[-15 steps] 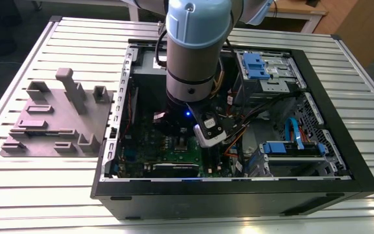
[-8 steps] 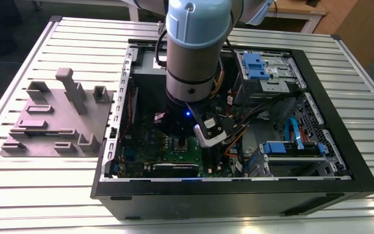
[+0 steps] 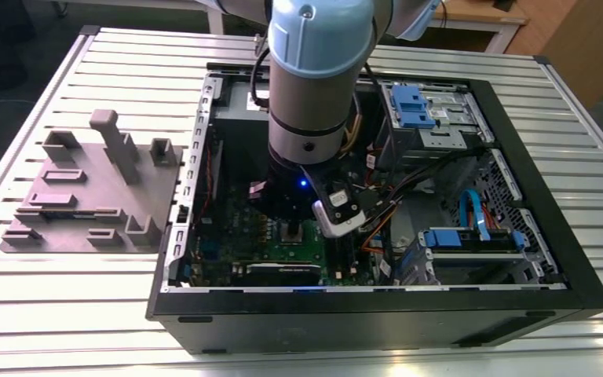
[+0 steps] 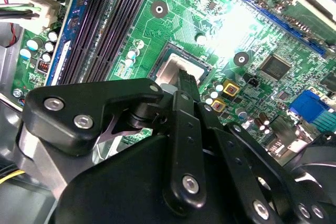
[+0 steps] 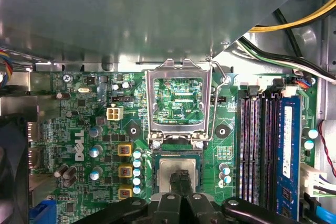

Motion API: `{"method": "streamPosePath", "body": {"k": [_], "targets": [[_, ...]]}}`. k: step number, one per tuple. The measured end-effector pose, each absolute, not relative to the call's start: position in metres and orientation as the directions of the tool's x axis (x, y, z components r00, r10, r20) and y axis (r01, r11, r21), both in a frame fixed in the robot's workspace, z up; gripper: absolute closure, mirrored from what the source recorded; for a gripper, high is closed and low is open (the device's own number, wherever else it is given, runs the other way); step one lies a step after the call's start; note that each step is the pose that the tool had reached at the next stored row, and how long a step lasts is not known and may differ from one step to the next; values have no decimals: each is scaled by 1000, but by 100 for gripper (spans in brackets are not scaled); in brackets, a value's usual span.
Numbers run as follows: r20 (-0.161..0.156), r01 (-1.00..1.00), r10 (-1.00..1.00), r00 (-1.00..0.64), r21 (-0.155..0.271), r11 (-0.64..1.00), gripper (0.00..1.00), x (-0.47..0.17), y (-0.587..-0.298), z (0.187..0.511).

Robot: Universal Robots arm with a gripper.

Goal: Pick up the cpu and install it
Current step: 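Close the cpu cover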

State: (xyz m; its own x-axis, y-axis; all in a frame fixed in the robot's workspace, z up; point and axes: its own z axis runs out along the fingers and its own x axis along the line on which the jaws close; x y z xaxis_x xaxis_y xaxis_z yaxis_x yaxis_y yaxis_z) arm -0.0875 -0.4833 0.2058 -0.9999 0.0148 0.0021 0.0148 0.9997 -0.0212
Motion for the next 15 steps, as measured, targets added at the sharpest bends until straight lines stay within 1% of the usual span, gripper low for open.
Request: {"method": "streamPosePath", "body": {"k": [10, 15], "targets": [[2, 15, 15, -1000, -21, 1000, 90, -87, -483, 206], [2, 15, 15, -1000, -21, 1000, 90, -87, -483, 214]]}}
